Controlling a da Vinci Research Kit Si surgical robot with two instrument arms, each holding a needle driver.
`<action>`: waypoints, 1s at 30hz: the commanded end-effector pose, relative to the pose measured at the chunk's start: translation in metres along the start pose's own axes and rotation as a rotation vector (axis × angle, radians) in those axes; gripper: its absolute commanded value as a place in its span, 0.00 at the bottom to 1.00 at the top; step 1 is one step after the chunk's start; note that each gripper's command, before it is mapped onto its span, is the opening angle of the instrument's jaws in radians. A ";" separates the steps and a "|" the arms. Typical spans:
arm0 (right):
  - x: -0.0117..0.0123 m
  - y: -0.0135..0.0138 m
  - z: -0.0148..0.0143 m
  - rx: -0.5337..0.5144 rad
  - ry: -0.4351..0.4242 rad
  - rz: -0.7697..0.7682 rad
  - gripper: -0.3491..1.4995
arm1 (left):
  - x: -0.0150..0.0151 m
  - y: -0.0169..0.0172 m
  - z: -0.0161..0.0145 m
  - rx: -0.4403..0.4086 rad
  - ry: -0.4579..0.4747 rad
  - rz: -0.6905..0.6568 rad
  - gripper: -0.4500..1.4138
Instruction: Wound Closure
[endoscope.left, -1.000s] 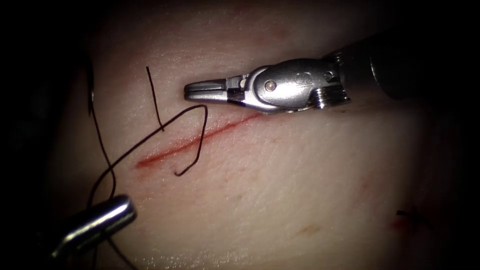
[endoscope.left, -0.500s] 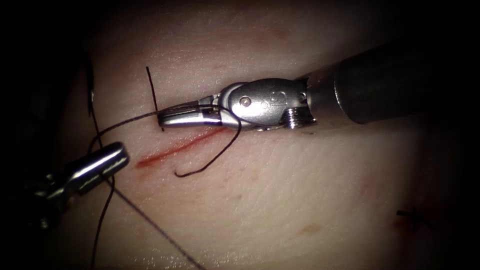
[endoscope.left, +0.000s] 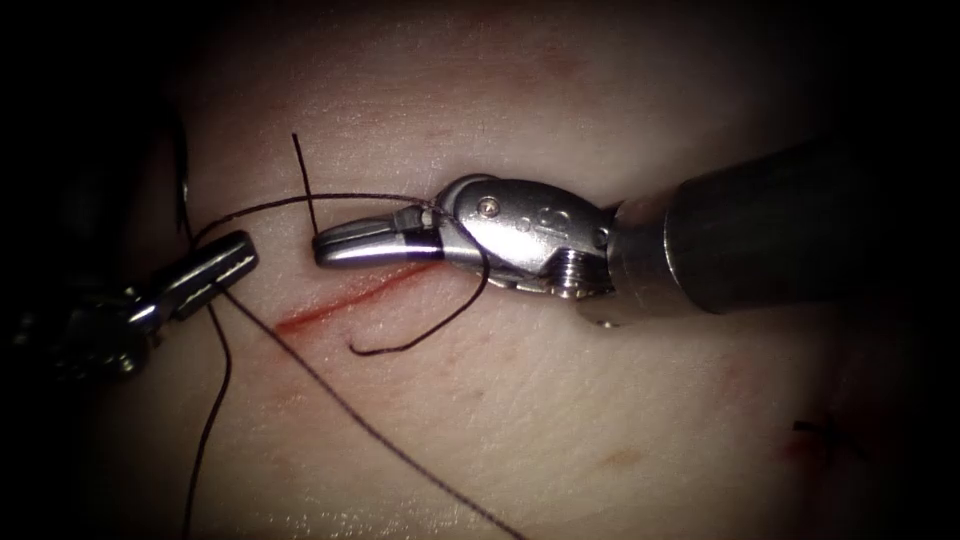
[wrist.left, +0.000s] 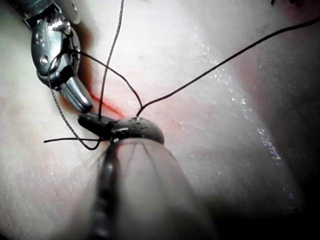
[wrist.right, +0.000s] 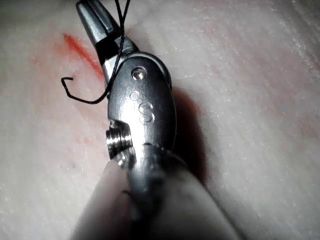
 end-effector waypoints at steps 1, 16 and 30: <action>-0.0007 -0.0007 0.0008 -0.004 0.013 0.018 0.00 | 0.0002 0.0011 0.0007 -0.006 -0.001 0.000 0.00; -0.0002 -0.0009 0.0012 -0.097 0.058 0.070 0.00 | 0.0025 0.0053 0.0042 -0.081 0.029 0.013 0.00; -0.0008 -0.0004 0.0024 -0.149 0.035 0.041 0.53 | 0.0058 0.0018 0.0031 -0.088 0.191 0.097 0.00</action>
